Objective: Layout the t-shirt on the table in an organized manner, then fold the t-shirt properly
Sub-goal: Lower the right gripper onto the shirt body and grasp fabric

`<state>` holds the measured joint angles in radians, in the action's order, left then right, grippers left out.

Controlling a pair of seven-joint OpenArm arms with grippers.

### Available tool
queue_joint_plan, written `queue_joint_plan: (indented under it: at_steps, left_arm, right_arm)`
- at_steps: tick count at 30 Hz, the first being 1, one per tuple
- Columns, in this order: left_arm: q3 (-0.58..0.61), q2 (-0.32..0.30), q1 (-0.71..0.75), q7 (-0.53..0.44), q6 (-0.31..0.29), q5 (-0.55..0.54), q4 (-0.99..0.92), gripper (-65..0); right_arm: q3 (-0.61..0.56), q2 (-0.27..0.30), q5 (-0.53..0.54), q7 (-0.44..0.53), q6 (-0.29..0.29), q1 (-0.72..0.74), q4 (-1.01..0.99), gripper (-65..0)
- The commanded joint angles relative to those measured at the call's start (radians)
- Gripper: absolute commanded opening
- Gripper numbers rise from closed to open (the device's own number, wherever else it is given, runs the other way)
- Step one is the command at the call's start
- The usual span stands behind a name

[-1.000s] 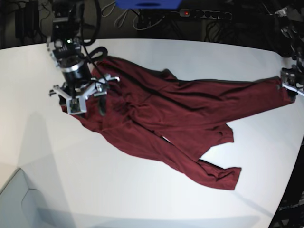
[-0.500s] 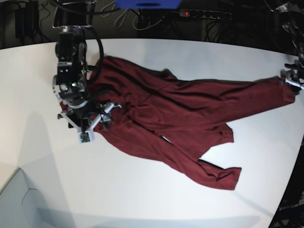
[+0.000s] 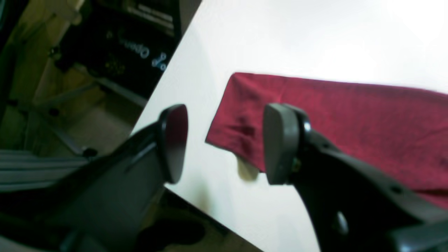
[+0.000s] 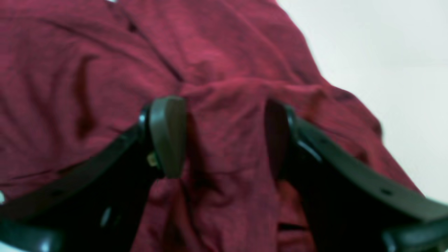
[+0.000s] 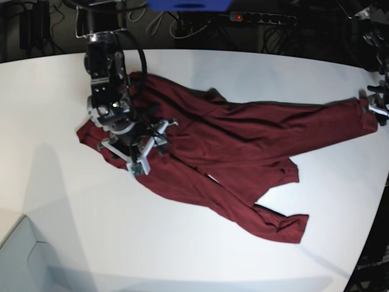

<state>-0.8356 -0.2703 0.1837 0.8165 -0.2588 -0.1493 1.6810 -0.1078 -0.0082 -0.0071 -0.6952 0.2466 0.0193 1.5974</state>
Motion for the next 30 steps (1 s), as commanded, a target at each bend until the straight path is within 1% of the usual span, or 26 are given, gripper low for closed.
queue_joint_plan:
  at_steps: [1, 4, 6, 8, 15, 19, 22, 30]
  left_arm:
    - [-0.008, -0.02, -0.005, -0.012, 0.005, 0.0, 0.015, -31.9]
    - [-0.008, -0.02, -0.005, -0.012, 0.005, 0.0, 0.014, -31.9]
    - [-0.008, -0.02, -0.003, -0.012, 0.005, 0.0, 0.014, -31.9]
    - [-0.008, -0.02, -0.003, -0.012, 0.005, 0.0, 0.014, -31.9]
    - [-0.003, -0.02, -0.003, -0.012, 0.005, -0.003, 0.014, -31.9]
    - [-0.003, -0.016, -0.005, -0.012, 0.005, -0.003, 0.014, -31.9]
    - [-0.008, 0.006, -0.006, -0.012, 0.005, 0.0, 0.014, -31.9]
    - [-0.006, 0.007, -0.006, -0.012, 0.005, 0.0, 0.014, -31.9]
  right_arm:
    - [0.004, 0.001, 0.005, 0.024, -0.002, 0.018, 0.017, -29.2]
    - [0.012, 0.001, 0.005, 0.025, -0.006, 0.02, 0.021, -29.2]
    - [0.015, 0.007, 0.005, 0.044, -0.01, 0.02, 0.031, -29.1]
    - [0.047, 0.007, 0.003, 0.059, -0.01, 0.02, 0.039, -28.9]
    - [0.118, 0.007, 0.003, 0.052, -0.008, 0.044, 0.03, -28.9]
    - [0.116, 0.007, 0.003, 0.055, -0.006, 0.046, 0.024, -28.9]
    - [0.112, 0.007, 0.003, 0.053, -0.005, 0.044, 0.021, -28.9]
    - [0.11, 0.006, 0.003, 0.058, -0.005, 0.044, -0.052, -28.9]
